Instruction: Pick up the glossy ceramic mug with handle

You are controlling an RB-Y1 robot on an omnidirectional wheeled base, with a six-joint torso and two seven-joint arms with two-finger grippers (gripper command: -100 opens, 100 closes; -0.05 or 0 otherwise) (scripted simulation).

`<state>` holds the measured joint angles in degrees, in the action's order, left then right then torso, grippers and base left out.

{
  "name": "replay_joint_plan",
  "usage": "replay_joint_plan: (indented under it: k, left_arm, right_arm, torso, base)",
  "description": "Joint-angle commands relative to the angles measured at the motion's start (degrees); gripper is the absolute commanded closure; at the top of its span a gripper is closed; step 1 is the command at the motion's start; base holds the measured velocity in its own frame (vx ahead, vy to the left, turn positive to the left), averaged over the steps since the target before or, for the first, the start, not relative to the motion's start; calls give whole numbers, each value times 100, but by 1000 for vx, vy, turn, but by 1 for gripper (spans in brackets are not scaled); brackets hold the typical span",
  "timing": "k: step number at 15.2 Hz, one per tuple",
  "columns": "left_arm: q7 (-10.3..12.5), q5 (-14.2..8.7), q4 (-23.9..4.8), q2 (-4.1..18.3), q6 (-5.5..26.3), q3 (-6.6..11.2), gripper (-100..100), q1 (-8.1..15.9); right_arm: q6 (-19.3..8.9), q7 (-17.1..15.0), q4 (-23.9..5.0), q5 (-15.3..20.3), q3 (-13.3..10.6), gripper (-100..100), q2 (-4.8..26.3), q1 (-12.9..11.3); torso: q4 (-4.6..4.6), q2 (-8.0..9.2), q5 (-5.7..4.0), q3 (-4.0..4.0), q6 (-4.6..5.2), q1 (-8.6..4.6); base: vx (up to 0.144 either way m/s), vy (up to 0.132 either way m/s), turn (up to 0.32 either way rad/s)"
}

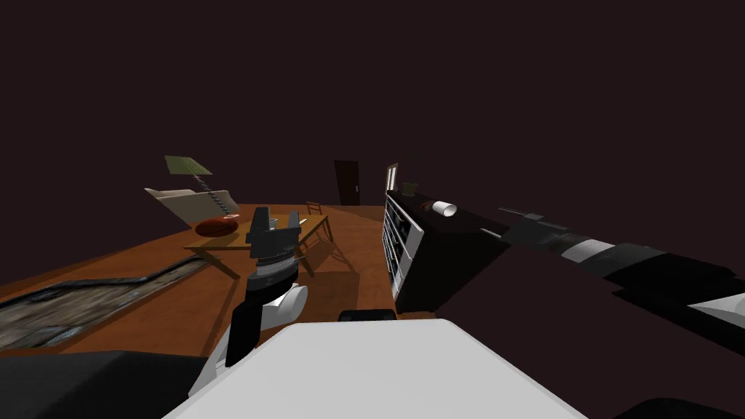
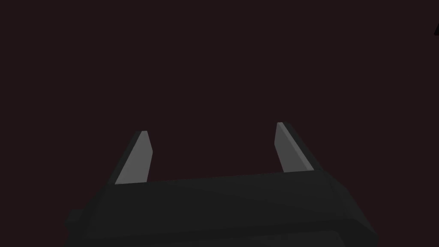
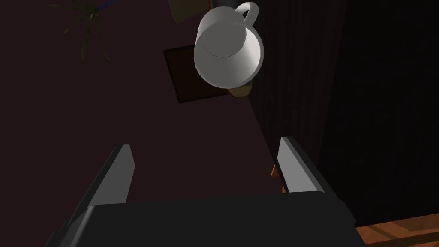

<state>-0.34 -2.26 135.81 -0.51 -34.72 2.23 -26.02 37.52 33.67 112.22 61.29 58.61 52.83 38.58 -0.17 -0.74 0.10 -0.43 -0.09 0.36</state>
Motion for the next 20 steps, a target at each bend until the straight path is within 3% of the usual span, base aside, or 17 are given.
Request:
replay_joint_plan:
  k: [1, 6, 7, 12, 20]
  left_arm:
    - [0, 0, 0, 0, 0, 0, 0, 0]
    - [0, 0, 1, 1, 0, 1, 0, -1]
    - [0, 0, 0, 1, 0, 1, 0, -1]
    - [0, 0, 0, 0, 0, 0, 0, 1]
    - [0, 0, -1, 0, 0, 0, 0, 1]
  right_arm:
    - [-21, 164, -66, 253, 192, -100, 229, 82]
    - [16, 432, -208, 632, 317, -100, 583, 265]
    - [-9, 367, -167, 550, 308, -100, 499, 216]
    - [-272, 953, -494, -100, 184, -100, 867, 440]
    - [-636, 1705, -916, -1032, 12, -100, 1336, 729]
  torso:
    - [0, 0, 0, 0, 0, 0]
    - [-11, -43, -9, -26, -1, -35]
    - [-10, -37, -12, -23, -1, -42]
    - [17, 73, -5, 42, 8, -11]
    - [21, 85, -5, 50, 9, -9]
  base:
    - [189, 52, 231]
    - [247, -11, 193]
    - [126, -27, 71]
    - [-8, 18, 0]
    - [-21, 24, -2]
